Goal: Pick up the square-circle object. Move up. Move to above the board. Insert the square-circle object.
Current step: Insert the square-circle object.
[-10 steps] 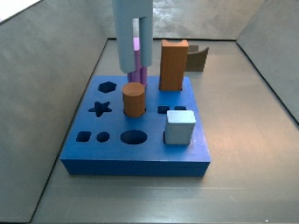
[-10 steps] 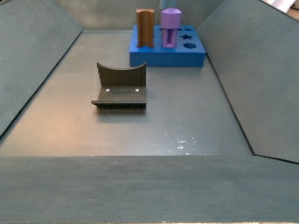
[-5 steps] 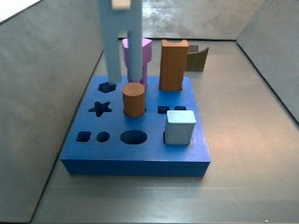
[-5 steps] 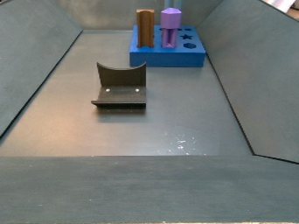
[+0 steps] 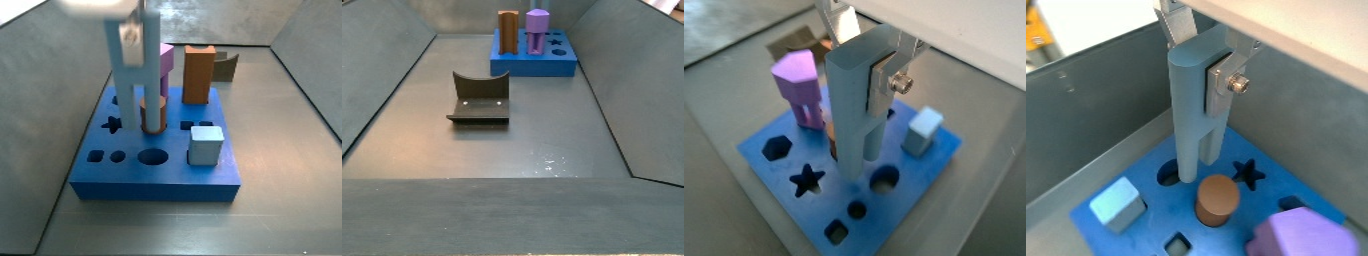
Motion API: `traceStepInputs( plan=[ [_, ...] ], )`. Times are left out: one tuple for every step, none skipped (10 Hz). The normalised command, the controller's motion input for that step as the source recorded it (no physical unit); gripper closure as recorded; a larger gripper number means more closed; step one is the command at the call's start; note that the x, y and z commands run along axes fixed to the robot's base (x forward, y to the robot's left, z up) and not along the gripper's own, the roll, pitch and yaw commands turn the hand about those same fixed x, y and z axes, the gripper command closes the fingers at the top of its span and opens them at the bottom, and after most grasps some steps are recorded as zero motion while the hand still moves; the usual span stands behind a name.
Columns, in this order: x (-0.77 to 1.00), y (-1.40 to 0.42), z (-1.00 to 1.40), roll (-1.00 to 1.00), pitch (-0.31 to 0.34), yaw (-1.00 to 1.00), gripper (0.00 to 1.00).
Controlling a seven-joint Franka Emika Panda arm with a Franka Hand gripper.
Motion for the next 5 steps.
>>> traceStepInputs(
  plan=[
    [-0.56,-0.16,-0.28,-0.16,-0.096,-0.43,1.00],
    [-0.66,-0.07,-0.22,-0.12,-0.104,-0.22,1.00],
    [-0.66,-0.10,-0.20,-0.13,-0.171,-0.13,1.00],
    [-0.50,-0.05,-0.17,-0.13,-0.190,-0.04,1.00],
    [-0.21,-0.06,-0.15,-0.10,-0.176,0.00,1.00]
  ],
)
